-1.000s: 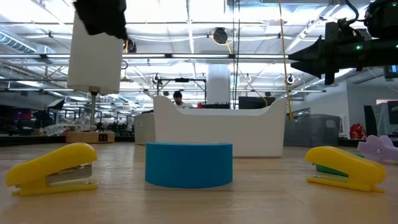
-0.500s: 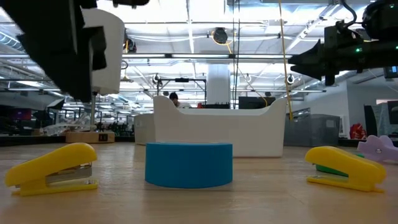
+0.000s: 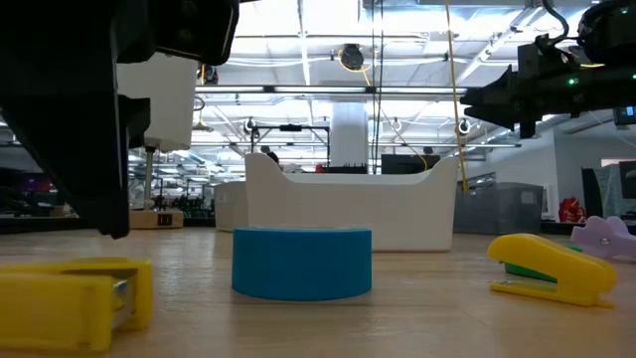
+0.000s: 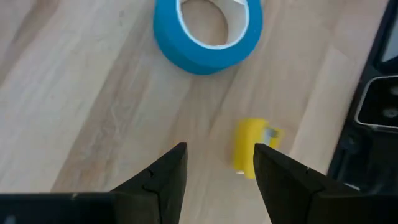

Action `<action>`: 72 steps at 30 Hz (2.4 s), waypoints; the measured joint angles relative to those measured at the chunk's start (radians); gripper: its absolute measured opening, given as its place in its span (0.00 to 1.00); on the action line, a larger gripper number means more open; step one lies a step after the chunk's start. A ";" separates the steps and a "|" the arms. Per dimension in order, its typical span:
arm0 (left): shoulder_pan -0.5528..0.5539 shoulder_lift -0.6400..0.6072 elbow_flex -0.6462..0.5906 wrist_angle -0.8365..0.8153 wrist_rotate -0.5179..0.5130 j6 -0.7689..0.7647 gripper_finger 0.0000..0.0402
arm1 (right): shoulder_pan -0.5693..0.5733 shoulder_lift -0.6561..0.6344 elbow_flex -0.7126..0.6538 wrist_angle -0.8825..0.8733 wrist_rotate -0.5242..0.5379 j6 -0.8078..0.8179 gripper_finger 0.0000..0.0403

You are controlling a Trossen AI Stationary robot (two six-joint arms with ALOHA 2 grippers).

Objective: Pick and place Stapler, Stapler remover, tape
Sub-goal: Put the left yellow stapler into the gray bin

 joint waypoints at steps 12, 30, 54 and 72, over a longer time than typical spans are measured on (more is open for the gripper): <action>-0.006 0.000 0.000 0.058 0.011 0.005 0.46 | 0.000 0.000 0.000 -0.002 0.000 0.000 0.42; -0.040 0.060 0.000 0.138 0.022 0.109 0.46 | 0.000 -0.001 0.000 -0.026 0.000 0.000 0.42; -0.002 0.110 0.004 0.084 0.029 0.343 0.15 | 0.000 0.000 0.000 -0.046 0.005 0.000 0.42; 0.012 0.008 -0.003 -0.237 -0.010 0.004 0.14 | 0.000 0.000 0.000 -0.044 0.105 0.003 0.42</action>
